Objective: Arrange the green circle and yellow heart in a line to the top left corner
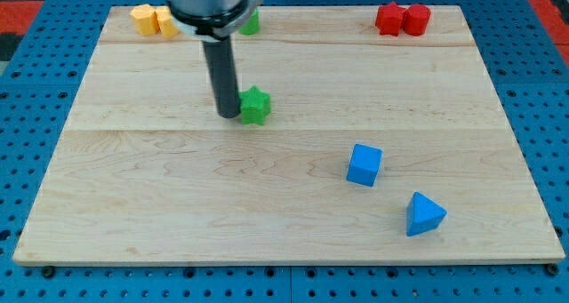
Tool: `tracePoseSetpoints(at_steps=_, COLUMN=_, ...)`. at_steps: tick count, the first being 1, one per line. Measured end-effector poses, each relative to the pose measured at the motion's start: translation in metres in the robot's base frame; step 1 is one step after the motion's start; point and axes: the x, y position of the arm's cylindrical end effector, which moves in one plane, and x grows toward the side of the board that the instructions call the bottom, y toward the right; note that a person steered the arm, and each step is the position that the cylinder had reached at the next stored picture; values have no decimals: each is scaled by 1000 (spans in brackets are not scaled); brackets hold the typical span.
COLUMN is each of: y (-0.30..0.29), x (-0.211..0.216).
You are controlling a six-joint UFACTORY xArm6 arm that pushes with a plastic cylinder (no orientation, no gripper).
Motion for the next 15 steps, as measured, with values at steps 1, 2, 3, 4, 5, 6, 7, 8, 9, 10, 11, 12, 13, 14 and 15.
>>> tracePoseSetpoints(at_steps=1, y=34, x=1)
tracePoseSetpoints(at_steps=2, y=8, x=2)
tracePoseSetpoints(at_steps=3, y=-41, x=-11)
tracePoseSetpoints(at_steps=4, y=-16, x=-45)
tracePoseSetpoints(at_steps=5, y=9, x=-78)
tracePoseSetpoints(at_steps=6, y=38, x=-120)
tracePoseSetpoints(at_steps=7, y=71, x=-171)
tracePoseSetpoints(at_steps=8, y=75, x=-217)
tracePoseSetpoints(at_steps=9, y=57, x=-214)
tracePoseSetpoints(at_steps=10, y=33, x=-211)
tracePoseSetpoints(at_steps=11, y=21, x=-211)
tracePoseSetpoints(at_steps=12, y=-10, x=-211)
tracePoseSetpoints(at_steps=13, y=-32, x=-198)
tracePoseSetpoints(at_steps=14, y=-48, x=-173)
tracePoseSetpoints(at_steps=15, y=-51, x=-165)
